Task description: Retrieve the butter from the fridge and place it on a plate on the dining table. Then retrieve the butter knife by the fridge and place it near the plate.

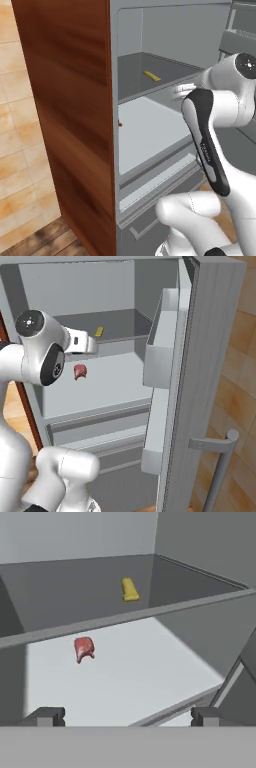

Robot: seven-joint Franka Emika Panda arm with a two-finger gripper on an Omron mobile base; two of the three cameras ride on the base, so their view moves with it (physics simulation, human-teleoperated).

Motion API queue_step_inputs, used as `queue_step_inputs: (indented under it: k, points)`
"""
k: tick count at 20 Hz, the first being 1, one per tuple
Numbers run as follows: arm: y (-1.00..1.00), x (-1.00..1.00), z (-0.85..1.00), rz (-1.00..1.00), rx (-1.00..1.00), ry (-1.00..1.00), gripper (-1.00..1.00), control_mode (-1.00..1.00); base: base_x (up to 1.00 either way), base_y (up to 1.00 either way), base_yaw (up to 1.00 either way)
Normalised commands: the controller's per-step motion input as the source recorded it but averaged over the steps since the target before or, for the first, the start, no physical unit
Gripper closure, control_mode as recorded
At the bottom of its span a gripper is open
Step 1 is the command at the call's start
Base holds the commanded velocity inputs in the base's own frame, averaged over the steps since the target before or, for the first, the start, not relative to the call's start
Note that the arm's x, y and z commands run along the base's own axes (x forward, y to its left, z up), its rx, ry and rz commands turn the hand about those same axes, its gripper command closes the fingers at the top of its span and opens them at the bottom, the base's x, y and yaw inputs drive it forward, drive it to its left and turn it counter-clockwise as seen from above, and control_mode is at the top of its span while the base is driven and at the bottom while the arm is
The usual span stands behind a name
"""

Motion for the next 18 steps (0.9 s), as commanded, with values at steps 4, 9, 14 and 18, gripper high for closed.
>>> queue_step_inputs:
  k: [4, 9, 14, 18]
  points:
    - [0.04, 0.69, 0.37, 0.0, -0.04, 0.05, -1.0, -1.0, 0.0, 0.0, 0.0]
    - [0.2, 0.86, -0.03, -0.03, 0.0, 0.06, -1.0, -1.0, 0.0, 0.0, 0.0]
    - [0.02, 0.77, -0.03, 0.01, 0.0, 0.03, -1.0, -1.0, 0.0, 0.0, 0.0]
    - [-0.03, 0.74, 0.0, 0.04, 0.0, 0.17, -1.0, -1.0, 0.0, 0.0, 0.0]
